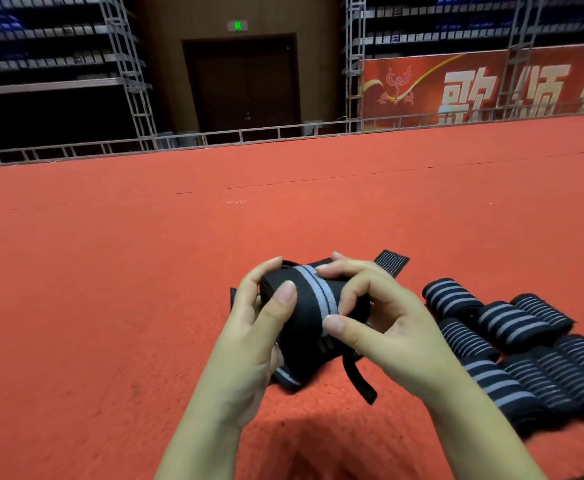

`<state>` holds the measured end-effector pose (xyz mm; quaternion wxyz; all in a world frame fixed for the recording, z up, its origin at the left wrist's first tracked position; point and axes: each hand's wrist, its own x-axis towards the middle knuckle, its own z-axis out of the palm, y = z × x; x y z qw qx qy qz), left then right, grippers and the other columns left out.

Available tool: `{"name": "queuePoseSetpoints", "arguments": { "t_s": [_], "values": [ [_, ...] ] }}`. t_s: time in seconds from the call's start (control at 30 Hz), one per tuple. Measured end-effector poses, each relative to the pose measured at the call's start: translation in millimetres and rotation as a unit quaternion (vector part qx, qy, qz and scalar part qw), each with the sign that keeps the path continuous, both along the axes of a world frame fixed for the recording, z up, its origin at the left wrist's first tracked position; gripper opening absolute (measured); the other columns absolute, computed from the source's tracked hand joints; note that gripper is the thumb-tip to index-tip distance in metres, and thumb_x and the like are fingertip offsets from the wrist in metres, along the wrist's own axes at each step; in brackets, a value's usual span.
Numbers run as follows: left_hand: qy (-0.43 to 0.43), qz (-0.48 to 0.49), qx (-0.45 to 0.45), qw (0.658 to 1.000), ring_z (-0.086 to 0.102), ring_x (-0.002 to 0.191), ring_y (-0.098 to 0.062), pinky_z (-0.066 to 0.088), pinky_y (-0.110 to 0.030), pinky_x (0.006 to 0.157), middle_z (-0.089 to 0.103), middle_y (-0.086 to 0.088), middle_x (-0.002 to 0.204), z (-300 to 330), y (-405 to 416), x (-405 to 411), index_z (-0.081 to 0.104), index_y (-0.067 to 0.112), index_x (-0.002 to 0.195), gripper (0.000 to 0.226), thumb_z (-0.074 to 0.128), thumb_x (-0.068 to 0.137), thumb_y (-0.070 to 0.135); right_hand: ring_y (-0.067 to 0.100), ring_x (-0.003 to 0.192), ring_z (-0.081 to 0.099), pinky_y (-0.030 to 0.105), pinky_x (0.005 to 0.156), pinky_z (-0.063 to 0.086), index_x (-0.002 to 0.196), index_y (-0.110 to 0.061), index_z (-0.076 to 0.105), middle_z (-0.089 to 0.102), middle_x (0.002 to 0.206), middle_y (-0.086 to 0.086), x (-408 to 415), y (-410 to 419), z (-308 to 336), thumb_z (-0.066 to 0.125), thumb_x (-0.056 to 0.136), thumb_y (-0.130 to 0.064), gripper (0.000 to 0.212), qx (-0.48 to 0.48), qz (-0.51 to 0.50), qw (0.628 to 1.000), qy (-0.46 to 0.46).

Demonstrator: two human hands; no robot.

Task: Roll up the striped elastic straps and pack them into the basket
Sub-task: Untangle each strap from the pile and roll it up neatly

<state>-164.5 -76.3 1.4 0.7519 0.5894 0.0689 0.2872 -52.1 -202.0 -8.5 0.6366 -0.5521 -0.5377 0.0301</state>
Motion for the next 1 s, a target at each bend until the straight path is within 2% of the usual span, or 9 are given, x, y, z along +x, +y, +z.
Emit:
{"name": "queuePoseSetpoints", "arguments": {
  "t_s": [0.07, 0.13, 0.27, 0.43, 0.57, 0.67, 0.73, 0.87, 1.0],
  "values": [
    [-0.015, -0.005, 0.02, 1.0, 0.068, 0.103, -0.025, 0.057, -0.041, 0.083, 0.066, -0.008, 0.122, -3.9, 2.3, -0.7, 0.065, 0.04, 0.113, 0.057, 0.075, 0.057, 0.039, 0.007, 0.13, 0.047, 0.016, 0.098, 0.04, 0.088, -0.025, 0.062, 0.065, 0.12, -0.006, -1.7, 1.5, 3.5, 0.067, 0.077, -0.03, 0.013, 0.012, 0.02, 0.999, 0.039],
    [-0.02, -0.012, 0.028, 0.999, 0.068, 0.091, -0.02, 0.056, -0.031, 0.07, 0.067, -0.005, 0.111, -4.3, 3.7, -1.1, 0.067, 0.041, 0.112, 0.057, 0.071, 0.057, 0.027, 0.007, 0.125, 0.052, 0.016, 0.091, 0.045, 0.108, -0.023, 0.06, 0.062, 0.124, -0.003, -1.5, 1.8, 4.1, 0.067, 0.077, -0.029, 0.032, 0.032, 0.017, 0.994, 0.107],
    [-0.029, -0.023, 0.065, 0.997, 0.065, 0.086, -0.016, 0.055, -0.026, 0.073, 0.069, 0.001, 0.098, -1.1, 3.5, -2.6, 0.066, 0.047, 0.115, 0.067, 0.067, 0.053, 0.024, 0.002, 0.105, 0.063, 0.016, 0.079, 0.05, 0.127, -0.037, 0.05, 0.059, 0.123, -0.006, 3.9, -1.6, 4.0, 0.066, 0.078, -0.035, 0.051, -0.057, 0.027, 0.981, 0.185],
    [0.014, -0.036, 0.015, 0.999, 0.051, 0.079, -0.022, 0.047, -0.029, 0.066, 0.063, -0.003, 0.09, -11.0, 3.2, 10.3, 0.066, 0.046, 0.117, 0.072, 0.059, 0.058, 0.006, 0.009, 0.085, 0.07, 0.025, 0.066, 0.055, 0.121, -0.029, 0.056, 0.059, 0.114, -0.001, 8.7, -8.6, -1.9, 0.072, 0.073, -0.025, 0.051, -0.107, 0.004, 0.965, 0.241],
    [0.043, -0.017, -0.068, 0.997, 0.066, 0.1, -0.021, 0.054, -0.031, 0.066, 0.064, -0.003, 0.124, -30.8, -4.4, 32.0, 0.055, 0.03, 0.133, 0.068, 0.067, 0.067, 0.015, 0.009, 0.075, 0.067, 0.05, 0.074, 0.056, 0.115, -0.019, 0.056, 0.061, 0.103, 0.0, 12.0, -13.3, -15.7, 0.071, 0.082, -0.009, 0.037, -0.059, -0.074, 0.949, 0.301],
    [0.085, -0.056, -0.084, 0.991, 0.068, 0.103, -0.027, 0.059, -0.04, 0.079, 0.066, -0.013, 0.123, -42.9, -20.8, 50.2, 0.052, 0.015, 0.133, 0.062, 0.076, 0.077, 0.018, 0.01, 0.08, 0.065, 0.051, 0.078, 0.055, 0.113, -0.015, 0.055, 0.06, 0.106, 0.006, 22.3, -25.6, -26.1, 0.069, 0.081, -0.006, 0.036, -0.034, -0.114, 0.931, 0.344],
    [0.104, -0.071, -0.075, 0.989, 0.069, 0.096, -0.028, 0.059, -0.043, 0.084, 0.068, -0.017, 0.117, -48.2, -31.9, 64.0, 0.054, 0.01, 0.13, 0.053, 0.069, 0.081, 0.018, 0.011, 0.084, 0.066, 0.044, 0.082, 0.057, 0.11, -0.017, 0.055, 0.06, 0.109, 0.007, 33.6, -39.9, -31.4, 0.071, 0.08, -0.005, 0.035, -0.045, -0.14, 0.931, 0.333],
    [0.115, -0.071, -0.048, 0.99, 0.067, 0.097, -0.026, 0.059, -0.034, 0.074, 0.068, -0.015, 0.118, -52.2, -45.6, 94.8, 0.056, 0.016, 0.128, 0.038, 0.058, 0.092, 0.005, 0.006, 0.091, 0.062, 0.035, 0.085, 0.05, 0.1, -0.025, 0.051, 0.064, 0.098, -0.005, 67.9, -75.3, -32.1, 0.078, 0.077, -0.016, 0.037, -0.152, -0.179, 0.947, 0.221],
    [0.123, -0.109, -0.001, 0.986, 0.065, 0.088, -0.017, 0.056, -0.029, 0.07, 0.068, -0.006, 0.109, -50.8, -66.6, 133.4, 0.064, 0.025, 0.116, 0.041, 0.069, 0.078, 0.012, 0.008, 0.105, 0.061, 0.036, 0.095, 0.05, 0.11, -0.036, 0.049, 0.062, 0.113, -0.007, 103.3, -110.2, -26.6, 0.082, 0.068, -0.037, 0.053, -0.247, -0.169, 0.941, 0.16]
  ]
}}
